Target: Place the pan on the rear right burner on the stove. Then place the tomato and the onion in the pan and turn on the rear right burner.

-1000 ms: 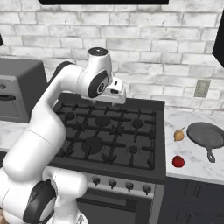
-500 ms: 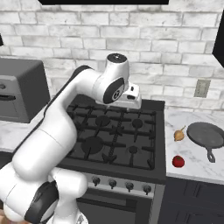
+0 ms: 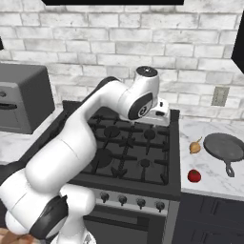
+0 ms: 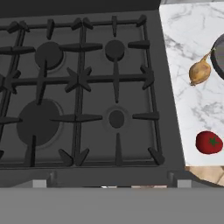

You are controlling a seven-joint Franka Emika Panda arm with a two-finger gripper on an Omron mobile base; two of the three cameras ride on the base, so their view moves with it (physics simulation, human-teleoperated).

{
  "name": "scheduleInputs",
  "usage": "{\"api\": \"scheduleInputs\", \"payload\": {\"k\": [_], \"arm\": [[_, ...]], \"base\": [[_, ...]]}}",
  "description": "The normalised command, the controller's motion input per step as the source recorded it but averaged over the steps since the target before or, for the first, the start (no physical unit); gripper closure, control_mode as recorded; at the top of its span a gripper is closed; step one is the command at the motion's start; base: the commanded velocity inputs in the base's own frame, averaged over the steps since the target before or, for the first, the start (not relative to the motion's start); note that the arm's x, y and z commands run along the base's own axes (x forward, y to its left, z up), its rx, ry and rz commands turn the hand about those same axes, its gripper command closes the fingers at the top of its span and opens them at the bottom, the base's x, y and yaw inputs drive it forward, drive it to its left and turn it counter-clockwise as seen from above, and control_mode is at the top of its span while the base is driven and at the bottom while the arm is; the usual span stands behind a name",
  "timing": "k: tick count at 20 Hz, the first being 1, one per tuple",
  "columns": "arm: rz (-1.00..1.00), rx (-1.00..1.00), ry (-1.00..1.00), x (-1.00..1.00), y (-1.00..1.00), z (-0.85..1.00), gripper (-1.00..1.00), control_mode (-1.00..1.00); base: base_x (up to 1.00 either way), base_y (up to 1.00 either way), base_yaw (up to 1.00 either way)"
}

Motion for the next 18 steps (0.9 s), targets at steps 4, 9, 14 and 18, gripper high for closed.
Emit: {"api": "scheduleInputs", "payload": {"k": [4, 9, 14, 18], "arm": [[-0.02, 0.0, 0.04, 0.0, -0.43, -0.12, -1.0, -1.0], [-0.03, -0.01, 0.03, 0.0, -0.32, -0.06, -1.0, -1.0], [-0.02, 0.0, 0.01, 0.0, -0.48, -0.07, -1.0, -1.0], [-0.02, 0.0, 0.0, 0.0, -0.54, -0.08, -1.0, -1.0]], "base": [[0.0, 0.0, 0.0], [0.0, 0.0, 0.0], [0.0, 0.0, 0.0], [0.0, 0.0, 0.0]]}}
